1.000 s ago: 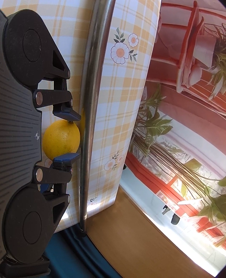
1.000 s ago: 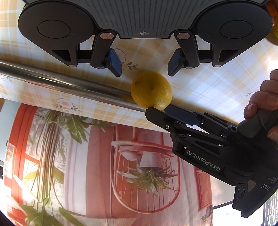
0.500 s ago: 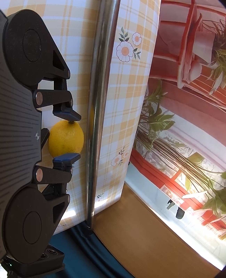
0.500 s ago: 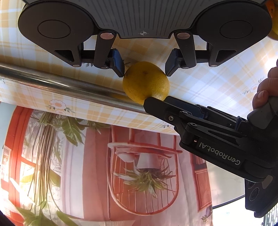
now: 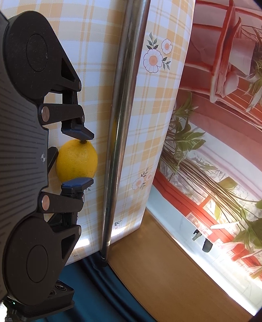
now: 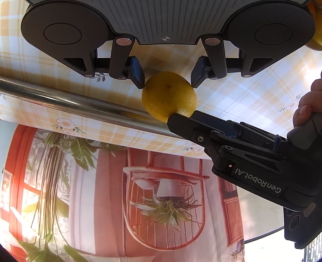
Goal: Organize fruits
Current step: 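Carry the held lemon with the left tool over the white plate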
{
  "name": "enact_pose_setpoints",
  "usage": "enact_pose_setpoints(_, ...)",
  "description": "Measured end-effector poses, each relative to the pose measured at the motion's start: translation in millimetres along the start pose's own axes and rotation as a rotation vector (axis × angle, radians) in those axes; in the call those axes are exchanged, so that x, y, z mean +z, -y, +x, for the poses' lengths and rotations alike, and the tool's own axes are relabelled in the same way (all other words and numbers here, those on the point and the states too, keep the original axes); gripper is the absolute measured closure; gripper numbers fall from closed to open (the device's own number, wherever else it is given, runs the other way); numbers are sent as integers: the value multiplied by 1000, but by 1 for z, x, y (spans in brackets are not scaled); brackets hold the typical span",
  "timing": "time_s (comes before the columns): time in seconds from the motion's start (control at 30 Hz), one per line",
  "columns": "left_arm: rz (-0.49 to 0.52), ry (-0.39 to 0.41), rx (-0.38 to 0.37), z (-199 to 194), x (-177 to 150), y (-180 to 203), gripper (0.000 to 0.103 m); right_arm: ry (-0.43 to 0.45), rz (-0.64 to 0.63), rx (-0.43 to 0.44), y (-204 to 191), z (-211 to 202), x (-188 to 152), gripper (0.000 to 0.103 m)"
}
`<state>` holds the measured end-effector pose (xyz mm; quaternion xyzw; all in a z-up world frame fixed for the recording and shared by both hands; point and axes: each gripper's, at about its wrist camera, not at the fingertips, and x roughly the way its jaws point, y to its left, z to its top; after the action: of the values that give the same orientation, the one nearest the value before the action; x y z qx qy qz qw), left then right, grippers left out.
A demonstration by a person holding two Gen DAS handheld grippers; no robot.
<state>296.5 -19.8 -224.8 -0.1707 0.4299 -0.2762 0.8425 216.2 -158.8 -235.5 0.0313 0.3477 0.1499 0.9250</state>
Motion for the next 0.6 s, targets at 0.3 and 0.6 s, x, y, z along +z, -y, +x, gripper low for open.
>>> enact_pose_setpoints(0.3,15,-15,1,-22,-21,9,61,-9,19,18,-19,-27,-12,56)
enact_pose_setpoints(0.6,38,11,-12,-57,-38,27,60,5,9,13,-40,-65,-13,56)
